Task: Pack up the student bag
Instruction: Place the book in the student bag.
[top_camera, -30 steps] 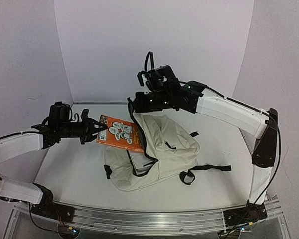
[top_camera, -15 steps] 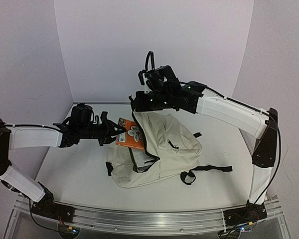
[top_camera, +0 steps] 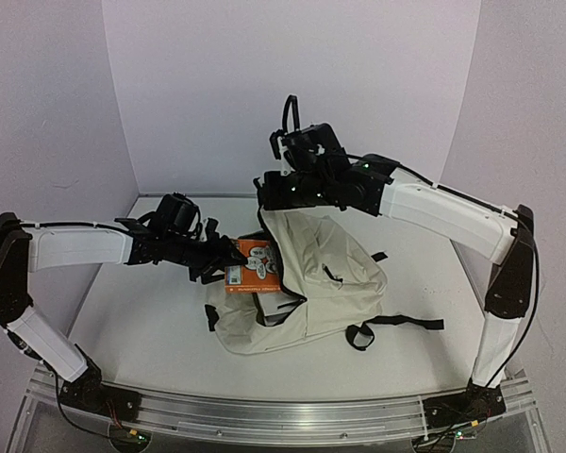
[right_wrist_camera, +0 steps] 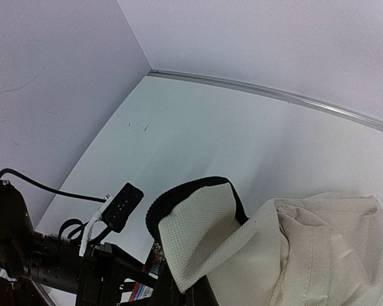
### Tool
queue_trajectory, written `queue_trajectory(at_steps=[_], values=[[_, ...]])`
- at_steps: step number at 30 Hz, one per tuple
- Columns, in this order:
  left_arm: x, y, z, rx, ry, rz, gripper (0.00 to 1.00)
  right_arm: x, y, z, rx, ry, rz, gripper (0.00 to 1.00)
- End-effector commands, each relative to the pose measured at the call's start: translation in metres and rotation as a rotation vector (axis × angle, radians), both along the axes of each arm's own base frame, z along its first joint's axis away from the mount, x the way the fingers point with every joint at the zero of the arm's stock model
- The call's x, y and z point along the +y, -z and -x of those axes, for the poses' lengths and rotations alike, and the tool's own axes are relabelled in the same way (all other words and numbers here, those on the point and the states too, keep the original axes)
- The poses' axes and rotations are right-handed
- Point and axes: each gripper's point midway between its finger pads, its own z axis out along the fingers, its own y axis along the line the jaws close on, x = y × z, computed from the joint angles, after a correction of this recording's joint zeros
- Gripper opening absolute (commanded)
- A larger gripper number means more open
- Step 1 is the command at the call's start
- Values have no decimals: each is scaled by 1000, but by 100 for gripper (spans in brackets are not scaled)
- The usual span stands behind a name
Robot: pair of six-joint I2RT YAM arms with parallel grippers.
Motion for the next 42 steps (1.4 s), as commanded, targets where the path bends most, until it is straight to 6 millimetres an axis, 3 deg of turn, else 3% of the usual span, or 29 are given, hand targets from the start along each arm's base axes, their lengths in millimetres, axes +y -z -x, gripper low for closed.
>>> queue_trajectory(at_steps=[1,7,14,18,23,36,42], values=[[8,-23,1,-79,16,-48,60,-7,-126,9,-231,-4,-282,0],[13,-23,-1,-100,6,-83,69,-6,-126,9,-228,-10,-283,0],[18,-18,-3,-107,0,-122,57,-5,-126,9,-228,-13,-285,0],[3,-18,0,-101,39,-71,41,-1,-125,9,-225,-22,-286,0],[-20,-25,-1,-122,87,-15,31,0,-126,10,-223,-29,-291,0],[-94,-57,-10,-214,189,155,26,6,-139,14,-220,-64,-335,0],[-116,-67,-15,-244,217,206,25,5,-143,13,-229,-53,-345,0]])
